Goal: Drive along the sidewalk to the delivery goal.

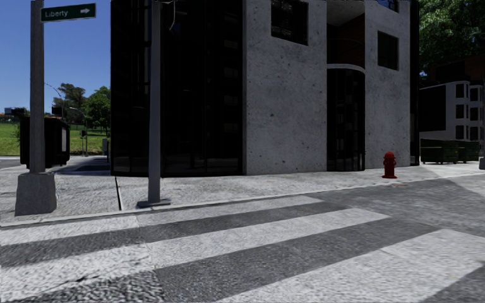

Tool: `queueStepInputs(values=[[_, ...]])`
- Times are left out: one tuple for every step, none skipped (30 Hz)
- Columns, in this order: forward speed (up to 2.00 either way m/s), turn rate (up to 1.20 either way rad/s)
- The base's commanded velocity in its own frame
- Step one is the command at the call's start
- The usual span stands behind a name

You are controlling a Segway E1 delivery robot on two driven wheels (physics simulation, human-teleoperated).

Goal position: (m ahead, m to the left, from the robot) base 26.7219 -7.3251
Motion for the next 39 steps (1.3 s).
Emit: queueStepInputs(values=[[2.0, 0.0], [2.0, 0.0], [2.0, 0.0], [2.0, 0.0], [2.0, 0.0], [2.0, 0.0], [2.0, 0.0], [2.0, 0.0], [2.0, 0.0], [2.0, 0.0], [2.0, 0.0], [2.0, 0.0], [2.0, 0.0], [2.0, 0.0], [2.0, 0.0], [2.0, 0.0], [2.0, 0.0], [2.0, 0.0], [2.0, 0.0], [2.0, 0.0], [2.0, 0.0], [2.0, 0.0], [2.0, 0.0], [2.0, 0.0], [2.0, 0.0], [2.0, 0.0], [2.0, 0.0], [2.0, 0.0], [2.0, 0.0], [2.0, 0.0], [2.0, 0.0], [2.0, 0.0], [2.0, 0.0], [2.0, 0.0], [2.0, 0.0], [2.0, 0.0], [2.0, 0.0], [2.0, 0.0], [2.0, 0.0]])
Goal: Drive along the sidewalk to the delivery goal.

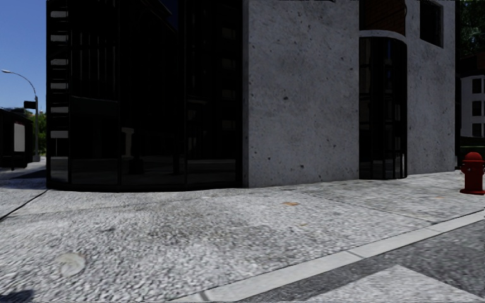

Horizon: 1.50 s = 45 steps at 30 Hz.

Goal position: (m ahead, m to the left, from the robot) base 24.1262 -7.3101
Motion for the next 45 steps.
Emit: queueStepInputs(values=[[2.0, 0.0], [2.0, 0.0], [2.0, 0.0], [1.94, 0.0], [1.94, 0.0], [1.88, 0.0], [1.66, -0.09], [1.64, -0.14], [1.62, -0.19], [1.61, -0.21], [1.61, -0.21], [1.61, -0.21], [1.61, -0.21], [1.61, -0.21], [1.61, -0.24], [1.61, -0.27], [1.61, -0.28], [1.61, -0.28], [1.6, -0.29], [1.6, -0.3], [1.6, -0.33], [1.6, -0.35], [1.6, -0.36], [1.6, -0.37], [1.6, -0.38], [1.6, -0.46], [1.6, -0.46], [1.6, -0.5], [1.6, -0.5], [1.6, -0.5], [1.6, -0.51], [1.6, -0.51], [1.6, -0.51], [1.6, -0.51], [1.6, -0.51], [1.6, -0.51], [1.6, -0.51], [1.6, -0.51], [1.6, -0.51], [1.6, -0.51], [1.6, -0.51], [1.6, -0.51], [1.6, -0.51], [1.6, -0.51], [1.6, -0.51]])
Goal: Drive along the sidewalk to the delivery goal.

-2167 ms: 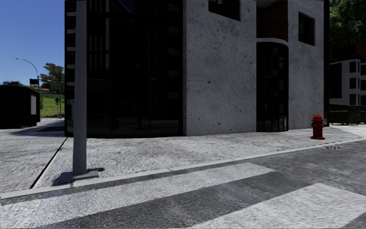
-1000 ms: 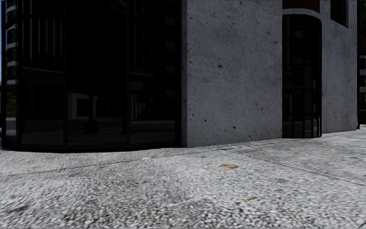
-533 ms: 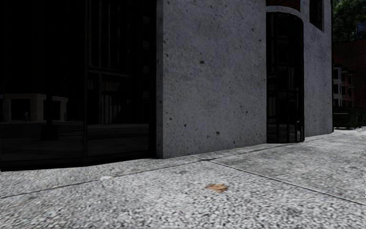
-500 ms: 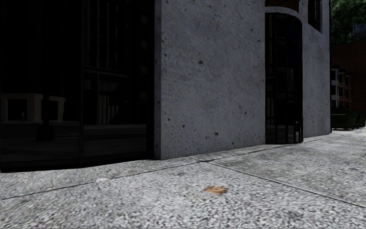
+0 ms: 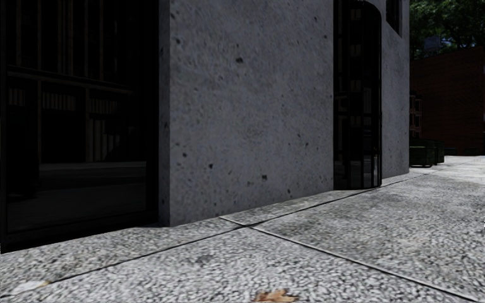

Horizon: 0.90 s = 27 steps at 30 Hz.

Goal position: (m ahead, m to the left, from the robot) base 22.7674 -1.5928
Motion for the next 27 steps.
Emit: queueStepInputs(values=[[1.6, -0.51], [1.6, -0.51], [1.6, -0.51], [1.6, -0.51], [1.6, -0.51], [1.6, -0.51], [1.6, -0.51], [1.6, -0.51], [1.6, -0.51], [1.6, -0.51], [1.6, -0.51], [1.6, -0.51], [1.6, -0.51], [1.6, -0.51], [1.6, -0.51], [1.6, -0.51], [1.6, -0.51], [1.61, -0.51], [1.62, -0.51], [1.62, -0.51], [1.63, -0.51], [1.63, -0.51], [1.63, -0.51], [1.64, -0.51], [1.64, -0.51], [1.64, -0.51], [1.64, -0.51]])
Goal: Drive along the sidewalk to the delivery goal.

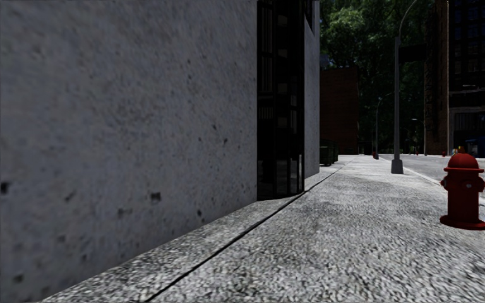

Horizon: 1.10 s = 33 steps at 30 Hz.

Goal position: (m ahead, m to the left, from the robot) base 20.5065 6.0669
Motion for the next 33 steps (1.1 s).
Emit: queueStepInputs(values=[[1.64, -0.51], [1.64, -0.51], [1.64, -0.51], [1.64, -0.51], [1.64, -0.51], [1.64, -0.51], [1.64, -0.51], [1.64, -0.51], [1.64, -0.51], [1.64, -0.51], [1.64, -0.51], [1.64, -0.51], [1.64, -0.51], [1.64, -0.51], [1.64, -0.51], [1.64, -0.51], [1.64, -0.51], [1.64, -0.51], [1.64, -0.51], [1.64, -0.51], [1.64, -0.51], [1.64, -0.5], [1.64, -0.49], [1.64, -0.49], [1.64, -0.49], [1.64, -0.49], [2.0, -0.43], [2.0, -0.19], [2.0, 0.0], [2.0, 0.0], [2.0, 0.0], [2.0, 0.0], [2.0, 0.0]])
